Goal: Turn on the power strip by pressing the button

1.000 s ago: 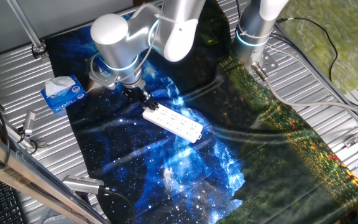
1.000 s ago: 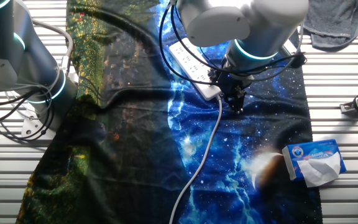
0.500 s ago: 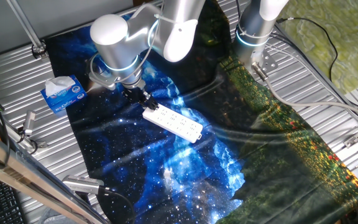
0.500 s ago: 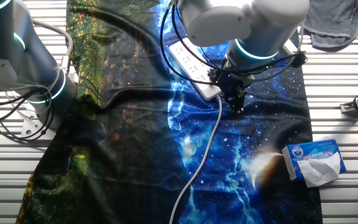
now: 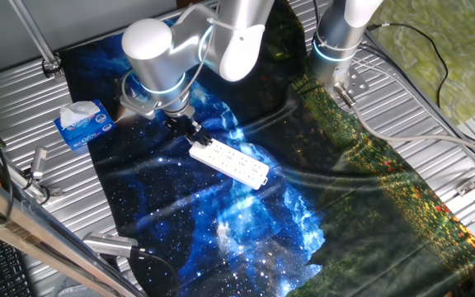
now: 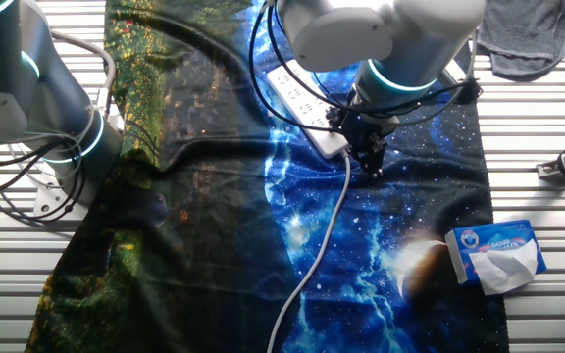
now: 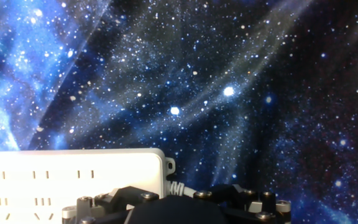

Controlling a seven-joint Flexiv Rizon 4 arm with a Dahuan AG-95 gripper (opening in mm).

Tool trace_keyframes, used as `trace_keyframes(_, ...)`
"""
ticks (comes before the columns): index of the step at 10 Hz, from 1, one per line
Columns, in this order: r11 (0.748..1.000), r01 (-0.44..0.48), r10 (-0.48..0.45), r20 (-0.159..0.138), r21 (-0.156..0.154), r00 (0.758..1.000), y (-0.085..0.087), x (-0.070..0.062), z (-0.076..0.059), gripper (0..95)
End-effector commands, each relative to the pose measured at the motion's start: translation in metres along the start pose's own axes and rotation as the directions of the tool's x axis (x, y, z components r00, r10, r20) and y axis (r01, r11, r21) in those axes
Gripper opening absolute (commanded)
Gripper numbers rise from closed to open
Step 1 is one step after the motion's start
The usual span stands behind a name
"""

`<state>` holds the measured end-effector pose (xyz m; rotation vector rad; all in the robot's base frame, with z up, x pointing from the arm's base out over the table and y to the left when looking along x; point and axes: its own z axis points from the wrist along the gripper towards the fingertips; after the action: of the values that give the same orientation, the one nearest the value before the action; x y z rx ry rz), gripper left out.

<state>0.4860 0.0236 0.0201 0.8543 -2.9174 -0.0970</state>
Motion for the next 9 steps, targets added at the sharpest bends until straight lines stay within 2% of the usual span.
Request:
trace_keyframes(1, 1.000, -0.002, 0.002, -0.001, 0.003, 1.000, -0.001, 0.000, 0.001, 95.0)
trace_keyframes(7, 1.000, -0.008, 0.008, -0.005, -0.001, 1.000, -0.004, -0.002, 0.011, 95.0)
trace_keyframes(9, 1.000, -0.009, 0.009, -0.007, -0.001, 1.000, -0.003, -0.005, 0.020, 95.0)
